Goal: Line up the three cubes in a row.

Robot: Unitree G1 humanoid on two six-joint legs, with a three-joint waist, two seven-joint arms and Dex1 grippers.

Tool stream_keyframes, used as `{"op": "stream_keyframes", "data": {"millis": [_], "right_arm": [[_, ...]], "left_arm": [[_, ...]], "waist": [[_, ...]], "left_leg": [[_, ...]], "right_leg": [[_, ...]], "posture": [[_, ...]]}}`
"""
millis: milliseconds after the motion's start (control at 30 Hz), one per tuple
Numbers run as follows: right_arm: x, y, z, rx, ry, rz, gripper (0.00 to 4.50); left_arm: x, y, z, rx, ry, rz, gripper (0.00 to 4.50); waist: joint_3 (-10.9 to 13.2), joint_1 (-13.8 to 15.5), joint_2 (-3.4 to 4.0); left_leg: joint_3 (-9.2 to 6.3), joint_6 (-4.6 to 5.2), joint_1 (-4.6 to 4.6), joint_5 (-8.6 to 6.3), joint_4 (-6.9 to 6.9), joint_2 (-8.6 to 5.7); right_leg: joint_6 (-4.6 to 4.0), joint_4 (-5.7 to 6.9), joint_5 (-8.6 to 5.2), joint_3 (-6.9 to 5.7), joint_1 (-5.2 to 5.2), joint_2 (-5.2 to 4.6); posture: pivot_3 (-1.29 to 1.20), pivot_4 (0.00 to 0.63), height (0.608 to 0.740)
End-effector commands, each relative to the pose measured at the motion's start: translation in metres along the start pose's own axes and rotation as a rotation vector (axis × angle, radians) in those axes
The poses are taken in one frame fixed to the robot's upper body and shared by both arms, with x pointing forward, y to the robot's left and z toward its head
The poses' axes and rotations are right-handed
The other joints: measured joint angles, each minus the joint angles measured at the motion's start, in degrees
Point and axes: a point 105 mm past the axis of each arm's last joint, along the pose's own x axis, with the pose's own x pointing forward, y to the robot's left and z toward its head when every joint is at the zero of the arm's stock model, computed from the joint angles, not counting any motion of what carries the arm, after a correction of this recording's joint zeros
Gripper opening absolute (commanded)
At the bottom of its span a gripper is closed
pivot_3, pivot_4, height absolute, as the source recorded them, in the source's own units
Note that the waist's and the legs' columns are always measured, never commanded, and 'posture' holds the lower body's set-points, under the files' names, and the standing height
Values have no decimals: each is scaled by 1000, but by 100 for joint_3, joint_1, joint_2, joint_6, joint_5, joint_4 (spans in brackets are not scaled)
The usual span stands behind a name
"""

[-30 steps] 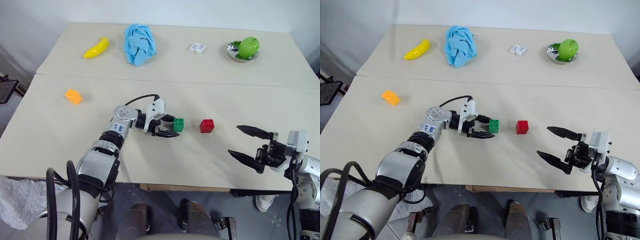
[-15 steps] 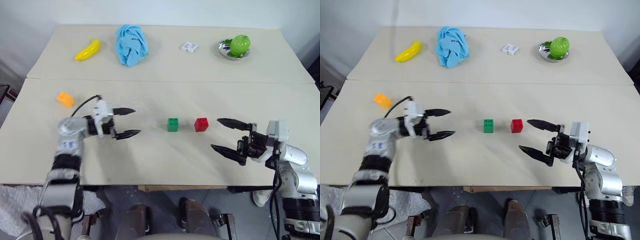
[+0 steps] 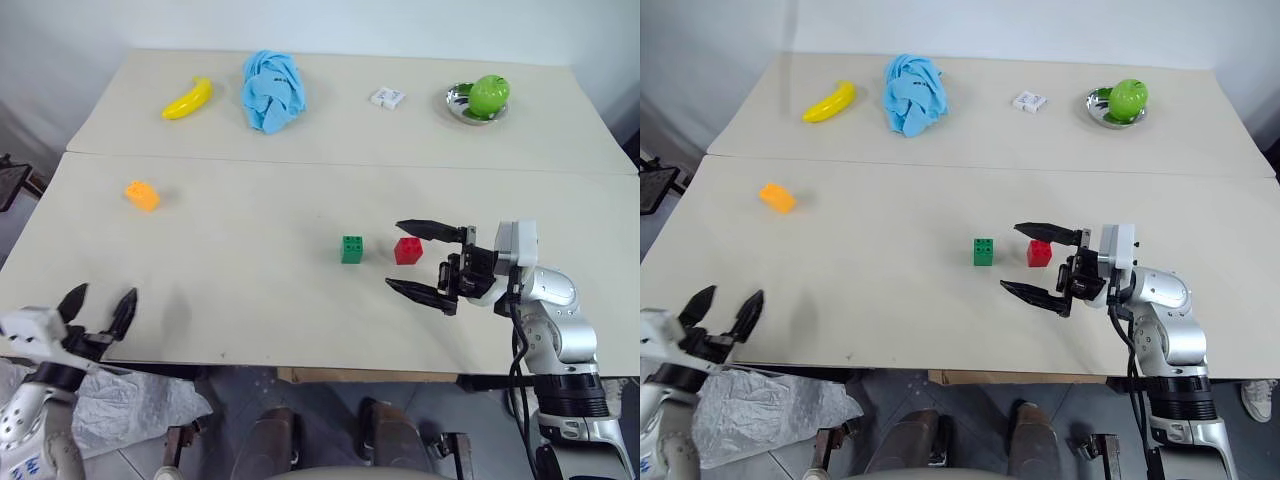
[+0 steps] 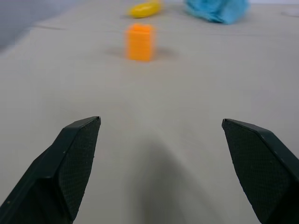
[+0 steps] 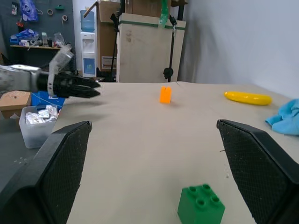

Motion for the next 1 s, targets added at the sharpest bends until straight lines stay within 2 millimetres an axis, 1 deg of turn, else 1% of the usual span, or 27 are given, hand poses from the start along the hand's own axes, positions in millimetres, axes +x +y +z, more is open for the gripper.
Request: {"op": "stream_keyframes", "data": {"millis": [33,167,267,300,367,400,500,567,667,767,833,933,1000], "right_arm": [[4,2,11,-35,-23,17,4500],[4,2,8,-52,-13,5,4500],[4,1,8,-59,-11,-9,4500],[4,1,8,-62,-10,-13,4500],[5,1,8,-59,-9,-11,4500],[5,1,8,-57,-9,-10,4500],[5,1,9,-58,-7,-17,4500],[5,1,9,-58,-6,-23,4500],[5,3,9,-57,-7,-32,4500],[4,6,10,-52,-8,-45,4500],[4,7,9,-49,-8,-49,4500],[3,9,10,-45,-8,-57,4500],[3,9,10,-44,-7,-61,4500]], "left_arm": [[-5,13,9,-12,-45,73,4395],[18,9,9,-41,-43,36,4395],[59,12,14,-23,-10,-6,4395],[67,14,16,-14,-4,-9,4395],[94,20,18,-13,31,-24,4395],[103,22,19,0,40,-32,4395],[139,17,25,0,79,-89,4395],[155,14,28,20,103,-108,4395],[169,11,31,27,116,-111,4395],[180,-1,31,49,141,-166,4395],[185,-7,30,69,155,-184,4395],[188,-9,31,78,156,-181,4395],[189,-8,31,85,154,-170,4030]], "waist": [[0,6,0],[-1,11,-1],[-2,16,-4],[-3,15,-5],[-4,-1,-7],[-5,-7,-8],[-6,-18,-10],[-7,-20,-12],[-7,-71,-13],[-7,-126,-14],[-7,-142,-15],[-7,-156,-15],[-7,-154,-15]], "left_leg": [[0,0,-1,0,0,0],[1,0,-1,-1,-2,0],[5,0,0,0,-2,0],[6,0,-4,2,-1,1],[12,2,-1,2,-1,-2],[15,2,-2,3,-2,-4],[25,5,-2,2,-6,-8],[29,6,-4,2,-7,-16],[36,8,-5,1,-10,-27],[39,7,-8,1,-12,-24],[44,7,-8,1,-11,-23],[45,7,-6,1,-10,-20],[45,7,-4,1,-8,-15]], "right_leg": [[-1,-1,1,0,-1,0],[-2,1,1,-4,-3,2],[-2,6,1,-4,-5,6],[-2,7,1,-7,-8,7],[-2,10,2,-6,-8,7],[-2,13,2,-5,-12,8],[-2,14,2,-7,-18,9],[-2,12,2,-15,-19,11],[-2,7,2,-51,-21,11],[-2,5,2,-90,-21,10],[-2,6,2,-104,-21,7],[-2,7,2,-104,-21,5],[-2,9,2,-103,-21,5]], "posture": [[0,150,740],[0,150,740],[0,150,740],[0,150,740],[0,150,740],[0,150,740],[0,150,740],[0,150,740],[0,150,740],[0,150,740],[0,150,740],[0,150,740],[0,150,740]]}}
